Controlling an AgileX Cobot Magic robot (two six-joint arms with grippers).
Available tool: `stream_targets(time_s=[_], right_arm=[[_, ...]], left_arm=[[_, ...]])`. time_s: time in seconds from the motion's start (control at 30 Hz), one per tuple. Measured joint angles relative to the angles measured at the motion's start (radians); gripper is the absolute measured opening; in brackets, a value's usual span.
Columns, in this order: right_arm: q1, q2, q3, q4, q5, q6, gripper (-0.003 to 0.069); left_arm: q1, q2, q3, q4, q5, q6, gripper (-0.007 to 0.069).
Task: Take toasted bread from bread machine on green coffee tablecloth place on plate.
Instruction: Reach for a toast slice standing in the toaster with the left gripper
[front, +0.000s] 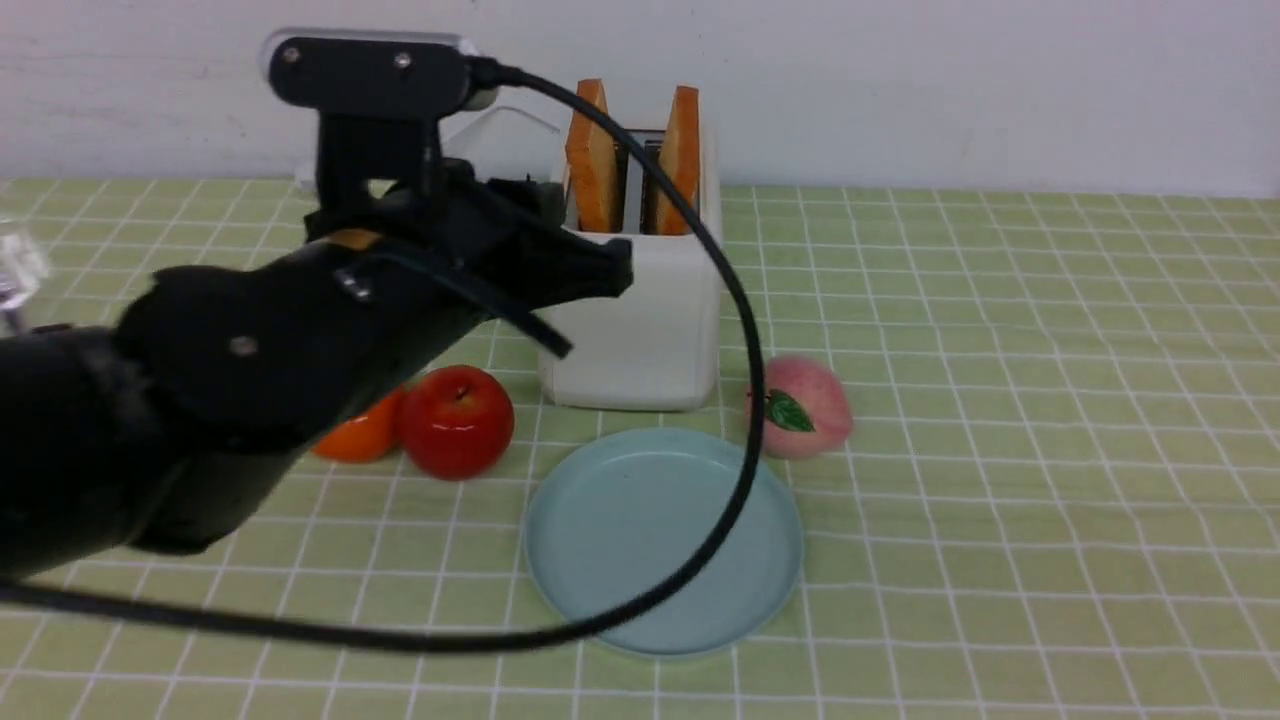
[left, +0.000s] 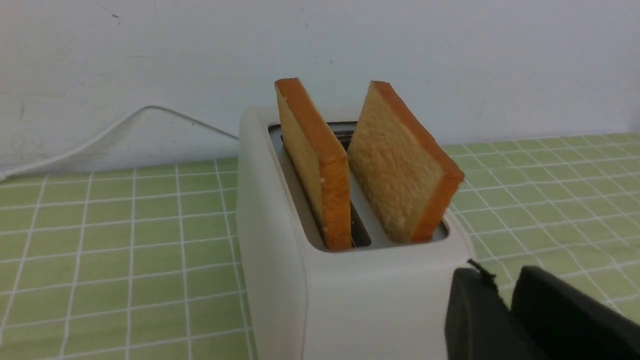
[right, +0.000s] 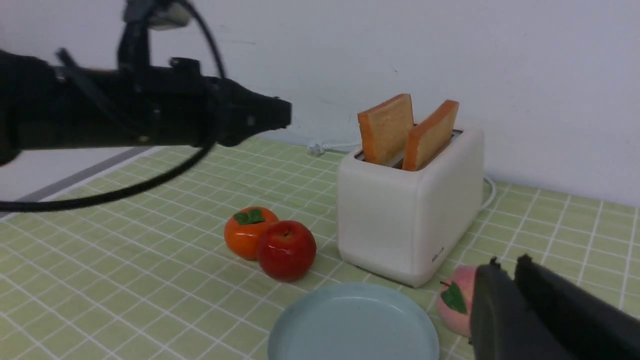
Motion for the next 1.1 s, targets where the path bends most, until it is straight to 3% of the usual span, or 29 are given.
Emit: stream_targets(time_s=[0.07,0.1,0.2,0.33,0.53,0.67,0.83,1.1], right_arm=[[0.000,0.000,0.000,0.003,0.002,-0.004,0.0055],[0.000,0.000,0.000,0.005,0.005,-0.010,0.0055],[0.000,0.000,0.000,0.005,0.005,-0.013,0.0059],[0.000,0.000,0.000,0.005,0.005,-0.014,0.0064],[0.000,0.000,0.000,0.006,0.005,-0.014,0.0069],[0.000,0.000,0.000,0.006,0.004,-0.014,0.0071],[0.000,0.000,0.000,0.008,-0.001,-0.014,0.0073],[0.000,0.000,0.000,0.016,-0.001,-0.014,0.0074]], left_arm=[[0.006,0.031,-0.023,0.007,-0.017,-0.029,0.0216],[0.019,0.083,-0.067,0.039,-0.035,-0.090,0.0301],[0.049,0.159,-0.123,0.118,-0.041,-0.180,0.0408],[0.093,0.242,-0.185,0.217,-0.041,-0.305,0.0468],[0.154,0.365,-0.290,0.414,-0.036,-0.527,0.0478],[0.156,0.418,-0.340,0.522,-0.032,-0.581,0.0479],[0.155,0.481,-0.403,0.541,-0.029,-0.591,0.0479],[0.155,0.556,-0.473,0.462,-0.049,-0.570,0.0474]])
